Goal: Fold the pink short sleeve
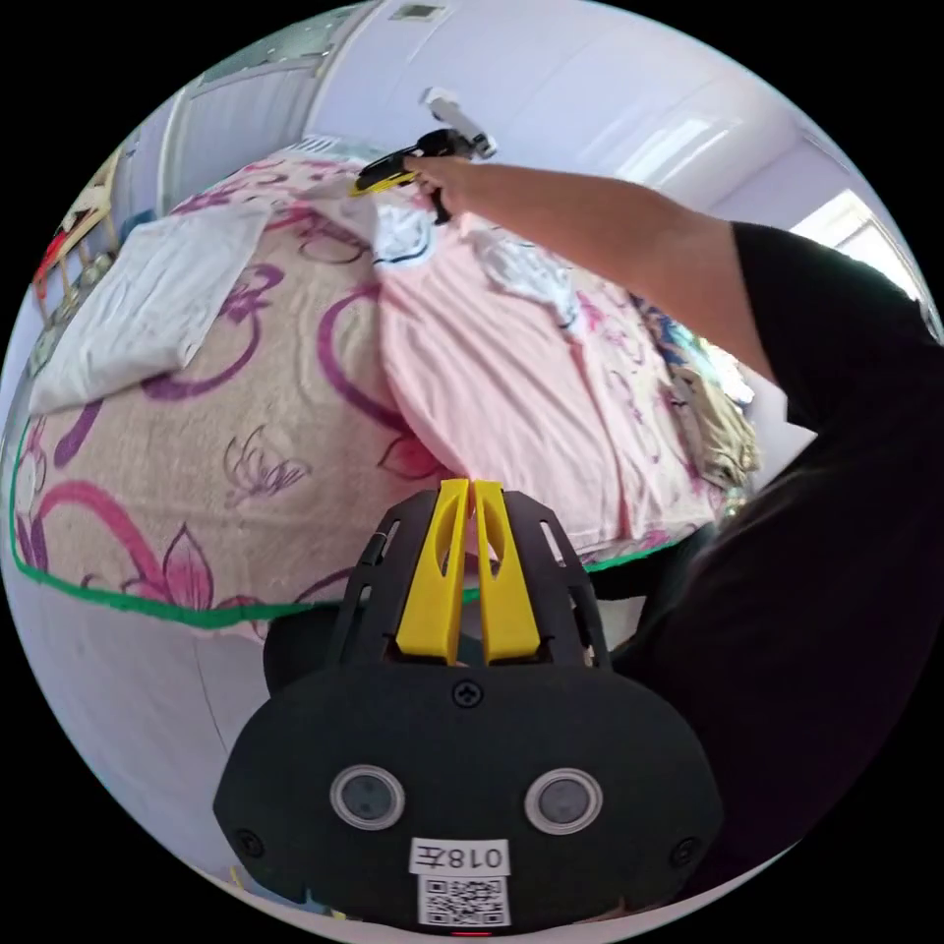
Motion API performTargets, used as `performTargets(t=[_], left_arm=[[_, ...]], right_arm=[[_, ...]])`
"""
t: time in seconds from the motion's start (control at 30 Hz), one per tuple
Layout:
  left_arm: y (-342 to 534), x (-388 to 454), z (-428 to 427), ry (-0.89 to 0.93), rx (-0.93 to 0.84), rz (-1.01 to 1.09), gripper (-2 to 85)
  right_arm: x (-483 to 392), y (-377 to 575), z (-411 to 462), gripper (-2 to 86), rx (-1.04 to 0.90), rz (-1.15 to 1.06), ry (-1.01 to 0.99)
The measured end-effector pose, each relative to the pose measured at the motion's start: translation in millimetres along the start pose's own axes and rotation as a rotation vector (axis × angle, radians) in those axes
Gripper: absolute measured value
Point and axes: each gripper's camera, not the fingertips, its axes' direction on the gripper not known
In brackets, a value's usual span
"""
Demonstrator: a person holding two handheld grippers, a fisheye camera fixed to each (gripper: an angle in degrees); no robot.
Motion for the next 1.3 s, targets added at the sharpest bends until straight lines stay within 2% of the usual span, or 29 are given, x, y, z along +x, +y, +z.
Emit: performTargets(t=[0.13,0.27,0.33,0.43,0.6,0.7,0.83,0.9,0.97,1.03,1.1,1.2,1.27,1.3], left_arm=[[-43.7,68.0,-11.6,0.138,-0.013,0.283,-1.0],[-78.7,147.6,20.0,0.17,-0.159,0.57,-1.0],[-90.8,171.7,50.3,0.197,-0.245,0.634,-1.0],[-106.3,192.3,115.0,0.218,-0.377,0.638,-1.0],[-111.0,197.4,181.8,0.191,-0.503,0.553,-0.9],[-116.3,199.9,166.9,0.19,-0.485,0.553,-0.9],[-126.0,195.8,142.2,0.204,-0.447,0.585,-0.5],[-129.1,189.8,148.6,0.24,-0.458,0.569,0.1],[-128.8,188.6,164.5,0.257,-0.519,0.564,2.7],[-125.8,194.0,171.0,0.258,-0.555,0.585,4.5],[-120.7,200.8,173.3,0.307,-0.583,0.619,5.6],[-115.4,207.6,170.3,0.419,-0.583,0.661,6.3],[-122.0,197.9,167.8,0.477,-0.495,0.603,6.0],[-124.5,193.5,168.4,0.484,-0.469,0.576,5.9]], right_arm=[[74.6,49.8,-64.5,0.4,0.178,0.15,-0.166],[149.4,138.6,-128.7,0.4,0.377,0.303,-0.248],[192.0,212.3,-150.1,0.4,0.475,0.412,-0.228],[241.0,292.8,-138.8,0.4,0.513,0.585,-0.229],[284.7,354.2,-93.5,0.5,0.52,0.772,-0.333],[281.1,358.8,-92.8,0.5,0.574,0.739,-0.361],[255.9,365.7,-108.3,0.8,0.632,0.627,-0.242],[260.6,377.2,-96.3,1.0,0.562,0.695,-0.205],[276.5,396.7,-74.5,1.2,0.481,0.812,-0.321],[279.6,430.8,-64.1,1.2,0.558,0.91,-0.413],[268.9,447.2,-70.2,1.0,0.613,0.917,-0.338],[241.2,440.0,-84.7,0.8,0.685,0.744,-0.165],[226.3,407.9,-83.9,0.7,0.622,0.552,-0.118],[217.4,380.0,-77.8,0.7,0.532,0.442,-0.077]])
